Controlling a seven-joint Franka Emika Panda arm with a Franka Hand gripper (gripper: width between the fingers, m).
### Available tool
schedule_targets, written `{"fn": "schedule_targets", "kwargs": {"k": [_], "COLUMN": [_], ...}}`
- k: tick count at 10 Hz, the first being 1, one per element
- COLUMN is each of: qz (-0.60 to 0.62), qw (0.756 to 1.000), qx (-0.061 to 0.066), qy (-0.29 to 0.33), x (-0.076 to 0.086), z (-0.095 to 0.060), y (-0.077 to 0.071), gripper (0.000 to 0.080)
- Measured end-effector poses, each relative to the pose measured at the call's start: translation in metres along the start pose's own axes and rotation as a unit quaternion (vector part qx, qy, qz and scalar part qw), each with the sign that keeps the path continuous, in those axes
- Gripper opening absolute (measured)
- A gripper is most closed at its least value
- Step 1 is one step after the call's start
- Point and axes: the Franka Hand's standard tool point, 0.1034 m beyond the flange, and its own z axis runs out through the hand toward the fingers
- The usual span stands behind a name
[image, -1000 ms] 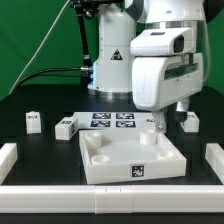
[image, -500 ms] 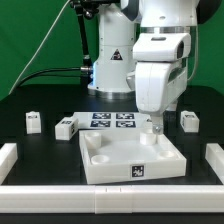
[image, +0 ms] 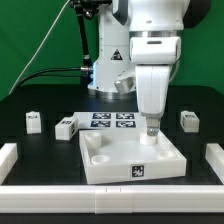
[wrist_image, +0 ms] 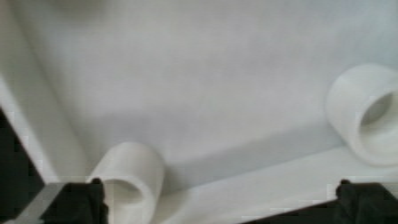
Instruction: Assemble one leg
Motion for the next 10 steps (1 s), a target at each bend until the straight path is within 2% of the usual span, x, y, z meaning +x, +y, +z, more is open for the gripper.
{"fn": "schedule_targets", "kwargs": {"k": [2, 7, 8, 10], "qz": [-0.053, -0.069, -0.085, -0.089], "qw": [0.999, 0.998, 0.996, 0.996], "qx": [0.004, 0.006, 0.003, 0.011], "qy": [-0.008, -0.008, -0.005, -0.001], "x": [-0.008, -0.011, -0.013, -0.017], "z": [0.001, 0.005, 0.011, 0.021], "y": [-0.009, -0.013, -0.028, -0.049], "gripper": [0.0650, 0.0650, 0.0650, 0.0650]}}
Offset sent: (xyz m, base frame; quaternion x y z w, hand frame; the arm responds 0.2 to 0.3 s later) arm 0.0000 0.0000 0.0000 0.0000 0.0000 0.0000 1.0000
